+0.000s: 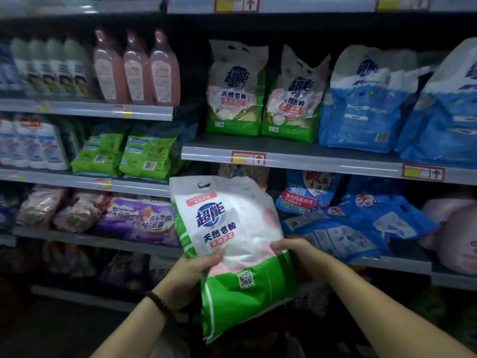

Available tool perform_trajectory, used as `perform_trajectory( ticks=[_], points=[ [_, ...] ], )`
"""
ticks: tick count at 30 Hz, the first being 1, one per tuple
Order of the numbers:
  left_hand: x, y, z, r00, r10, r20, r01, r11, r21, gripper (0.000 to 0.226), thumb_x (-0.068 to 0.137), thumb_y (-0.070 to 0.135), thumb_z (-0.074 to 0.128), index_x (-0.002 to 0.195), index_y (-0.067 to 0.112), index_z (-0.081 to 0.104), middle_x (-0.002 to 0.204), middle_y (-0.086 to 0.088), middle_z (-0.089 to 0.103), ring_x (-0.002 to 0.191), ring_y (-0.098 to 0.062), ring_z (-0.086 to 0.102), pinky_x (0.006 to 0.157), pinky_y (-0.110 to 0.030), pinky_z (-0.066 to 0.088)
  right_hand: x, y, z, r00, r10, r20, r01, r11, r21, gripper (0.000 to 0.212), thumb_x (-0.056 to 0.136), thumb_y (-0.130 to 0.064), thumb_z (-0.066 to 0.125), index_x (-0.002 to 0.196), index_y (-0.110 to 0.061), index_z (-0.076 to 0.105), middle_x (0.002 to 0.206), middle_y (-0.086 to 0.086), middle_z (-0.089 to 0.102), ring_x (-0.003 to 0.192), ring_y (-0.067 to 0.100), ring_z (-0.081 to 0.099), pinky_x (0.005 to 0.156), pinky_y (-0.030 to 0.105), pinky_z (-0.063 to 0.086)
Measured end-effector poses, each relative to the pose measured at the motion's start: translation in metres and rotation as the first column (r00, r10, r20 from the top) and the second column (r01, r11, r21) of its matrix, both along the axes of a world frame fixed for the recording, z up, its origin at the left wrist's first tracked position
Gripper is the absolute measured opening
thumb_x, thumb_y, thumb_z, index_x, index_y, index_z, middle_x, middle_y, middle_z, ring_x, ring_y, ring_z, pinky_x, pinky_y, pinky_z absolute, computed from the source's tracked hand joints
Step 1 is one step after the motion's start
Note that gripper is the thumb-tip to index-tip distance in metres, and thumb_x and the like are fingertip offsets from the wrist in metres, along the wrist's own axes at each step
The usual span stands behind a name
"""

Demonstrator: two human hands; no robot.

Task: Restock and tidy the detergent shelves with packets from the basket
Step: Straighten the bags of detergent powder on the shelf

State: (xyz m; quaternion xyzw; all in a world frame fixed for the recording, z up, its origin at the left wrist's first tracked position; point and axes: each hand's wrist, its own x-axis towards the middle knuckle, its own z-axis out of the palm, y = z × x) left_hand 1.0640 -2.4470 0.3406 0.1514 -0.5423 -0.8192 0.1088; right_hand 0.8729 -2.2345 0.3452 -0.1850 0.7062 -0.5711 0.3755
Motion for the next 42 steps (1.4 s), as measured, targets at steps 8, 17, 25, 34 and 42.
perform_trajectory(
  ticks=[8,17,25,34,42],
  points=[
    [-0.014,-0.023,0.095,0.993,0.016,-0.120,-0.044,0.971,-0.234,0.040,0.089,0.014,0.078,0.128,0.005,0.069,0.125,-0.019,0.074,0.116,-0.039,0.072,0.109,-0.056,0.051,0.008,0.004,0.068,0.981,-0.110,-0.159,0.041,0.922,-0.385,0.085,0.062,-0.018,0.098,0.138,-0.012,0.060,0.127,0.017,0.075,0.118,0.042,0.072,0.108,0.065,0.051],
    [-0.073,-0.041,0.212,0.983,0.142,-0.114,-0.177,0.888,-0.424,0.040,0.088,0.044,0.079,0.113,0.014,0.075,0.104,-0.004,0.082,0.091,-0.023,0.080,0.077,-0.034,0.064,-0.027,-0.039,0.180,0.940,-0.334,-0.069,0.235,0.782,-0.577,0.045,0.081,0.012,0.076,0.121,-0.010,0.070,0.107,0.022,0.080,0.100,0.048,0.075,0.089,0.070,0.059],
    [-0.145,-0.095,0.239,0.961,0.190,-0.202,-0.256,0.886,-0.387,0.044,0.080,0.010,0.087,0.121,0.010,0.070,0.110,-0.012,0.080,0.098,-0.034,0.078,0.093,-0.057,0.061,-0.093,-0.090,0.218,0.912,-0.396,-0.109,0.296,0.817,-0.496,0.067,0.071,-0.004,0.093,0.132,-0.007,0.063,0.108,0.015,0.081,0.100,0.041,0.078,0.095,0.062,0.060],
    [-0.250,-0.167,0.289,0.905,0.170,-0.390,-0.377,0.744,-0.552,0.027,0.097,0.019,0.071,0.123,0.027,0.067,0.113,0.003,0.079,0.105,-0.023,0.076,0.086,-0.042,0.064,-0.184,-0.163,0.268,0.866,-0.405,-0.294,0.180,0.801,-0.572,0.059,0.072,-0.016,0.092,0.126,-0.027,0.070,0.115,-0.002,0.081,0.110,0.026,0.076,0.103,0.054,0.058],
    [-0.331,-0.174,0.229,0.697,0.682,-0.222,-0.385,0.095,-0.918,0.092,0.093,0.057,0.062,0.162,0.022,0.013,0.158,-0.024,0.029,0.140,-0.047,0.037,0.110,-0.060,0.041,-0.239,-0.228,0.228,0.835,-0.272,-0.479,0.283,0.958,-0.050,0.072,0.104,-0.059,0.052,0.160,-0.017,0.037,0.159,0.012,0.050,0.137,0.033,0.053,0.108,0.035,0.044]
  ],
)
